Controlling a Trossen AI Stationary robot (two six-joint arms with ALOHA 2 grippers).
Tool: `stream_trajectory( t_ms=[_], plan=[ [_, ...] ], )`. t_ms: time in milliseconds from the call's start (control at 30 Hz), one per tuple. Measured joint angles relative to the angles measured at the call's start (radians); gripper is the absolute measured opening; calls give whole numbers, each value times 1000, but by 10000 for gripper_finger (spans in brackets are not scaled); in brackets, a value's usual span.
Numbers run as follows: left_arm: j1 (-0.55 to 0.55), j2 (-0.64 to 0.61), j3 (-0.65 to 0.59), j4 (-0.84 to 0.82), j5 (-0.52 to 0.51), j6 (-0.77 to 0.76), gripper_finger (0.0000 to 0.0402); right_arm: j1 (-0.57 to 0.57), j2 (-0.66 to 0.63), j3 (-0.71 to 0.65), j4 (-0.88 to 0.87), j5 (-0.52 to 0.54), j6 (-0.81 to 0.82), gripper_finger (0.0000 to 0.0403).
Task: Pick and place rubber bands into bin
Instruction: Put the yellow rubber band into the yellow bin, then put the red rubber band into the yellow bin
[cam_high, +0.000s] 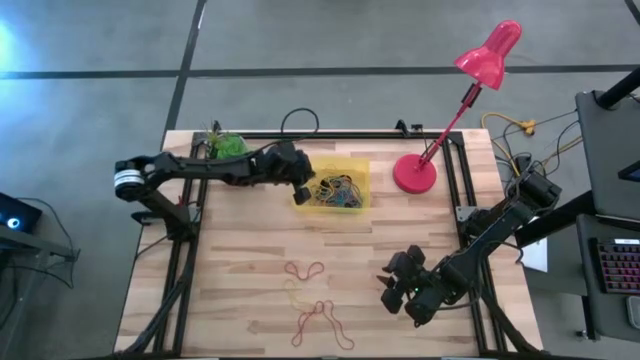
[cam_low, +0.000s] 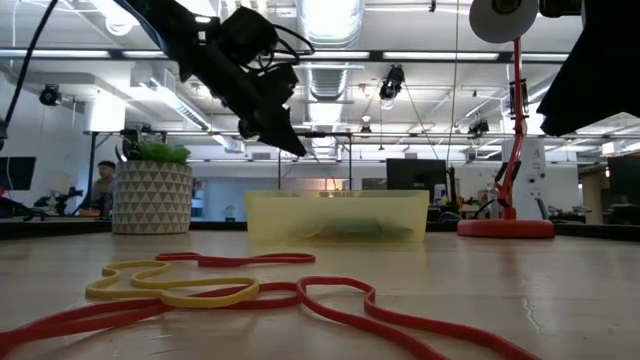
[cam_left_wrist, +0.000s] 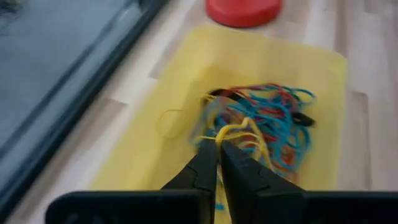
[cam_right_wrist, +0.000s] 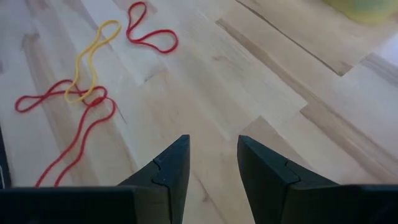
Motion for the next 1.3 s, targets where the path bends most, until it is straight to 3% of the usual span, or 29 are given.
stream_trajectory(
  t_ms=[333,433,633,967,1300],
  plan=[
    [0,32,20,-5,43,-1,104,0,0,0,5,4,37,123],
    [-4,-4,22,-29,139,-3,121,0,0,0,5,4,39,123],
    [-69,-95,12,-141,329,-29,125,0,1,0,5,7,30,123],
    [-283,-162,-17,-295,349,35,125,-6,41,0,-1,34,21,123],
    [-412,-65,-44,-308,349,82,125,-6,53,0,-2,33,10,123]
  ],
)
